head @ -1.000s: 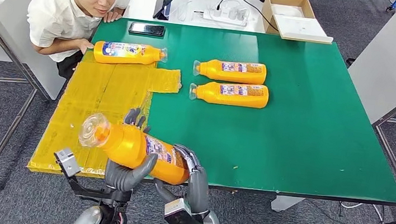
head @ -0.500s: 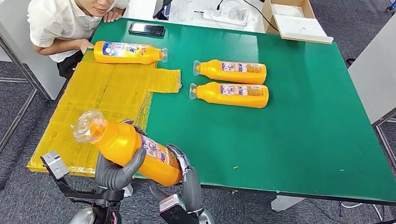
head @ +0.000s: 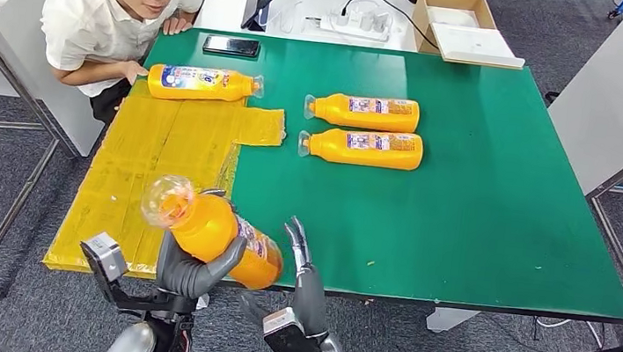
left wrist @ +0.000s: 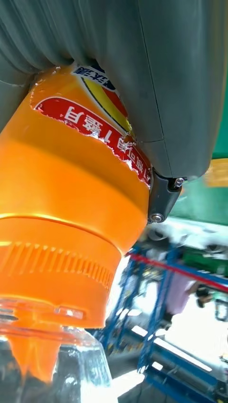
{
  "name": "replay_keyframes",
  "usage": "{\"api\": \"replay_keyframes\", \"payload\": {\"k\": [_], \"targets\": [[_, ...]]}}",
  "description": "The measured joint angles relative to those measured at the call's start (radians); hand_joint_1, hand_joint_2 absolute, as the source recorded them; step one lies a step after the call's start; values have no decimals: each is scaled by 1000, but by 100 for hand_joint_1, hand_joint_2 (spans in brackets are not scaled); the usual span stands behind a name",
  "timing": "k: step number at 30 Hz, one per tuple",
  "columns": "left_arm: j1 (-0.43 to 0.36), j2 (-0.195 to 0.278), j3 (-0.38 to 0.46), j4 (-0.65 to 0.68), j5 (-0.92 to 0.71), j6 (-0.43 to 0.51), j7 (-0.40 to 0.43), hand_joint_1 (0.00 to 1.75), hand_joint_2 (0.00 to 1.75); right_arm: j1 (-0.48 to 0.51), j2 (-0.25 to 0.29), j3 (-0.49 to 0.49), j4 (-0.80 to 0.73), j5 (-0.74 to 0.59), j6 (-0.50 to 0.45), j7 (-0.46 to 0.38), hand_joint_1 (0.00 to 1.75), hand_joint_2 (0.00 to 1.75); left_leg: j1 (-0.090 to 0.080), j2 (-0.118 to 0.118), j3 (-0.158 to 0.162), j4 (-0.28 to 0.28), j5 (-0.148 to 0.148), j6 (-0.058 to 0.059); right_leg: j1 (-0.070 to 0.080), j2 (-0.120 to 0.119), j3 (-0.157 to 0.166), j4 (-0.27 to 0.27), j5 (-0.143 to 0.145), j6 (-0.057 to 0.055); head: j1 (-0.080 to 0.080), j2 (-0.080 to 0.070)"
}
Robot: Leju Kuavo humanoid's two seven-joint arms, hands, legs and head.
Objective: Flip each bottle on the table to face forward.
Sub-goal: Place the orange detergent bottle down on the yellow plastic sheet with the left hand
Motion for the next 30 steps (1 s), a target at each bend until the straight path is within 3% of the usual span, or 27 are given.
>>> {"api": "replay_keyframes", "payload": {"k": [5,10,15,25,30], "targets": [[-66,67,63,56,-275,195,33,175,175,66,-28,-60,-135,50,-140,0,0,0,0,0,0,0,0,0,0,0,0,0,0,0,0,0],[-119,124,141,104,-617,376,65,175,175,117,-50,-169,-214,154,-164,0,0,0,0,0,0,0,0,0,0,0,0,0,0,0,0,0],[-141,146,183,126,-658,395,71,175,175,143,-59,-235,-242,173,-165,0,0,0,0,0,0,0,0,0,0,0,0,0,0,0,0,0],[-146,159,199,144,-663,398,72,175,175,153,-62,-267,-259,173,-165,0,0,0,0,0,0,0,0,0,0,0,0,0,0,0,0,0],[-165,164,200,156,-795,416,110,175,175,155,-62,-280,-258,112,-163,0,0,0,0,0,0,0,0,0,0,0,0,0,0,0,0,0]]}}
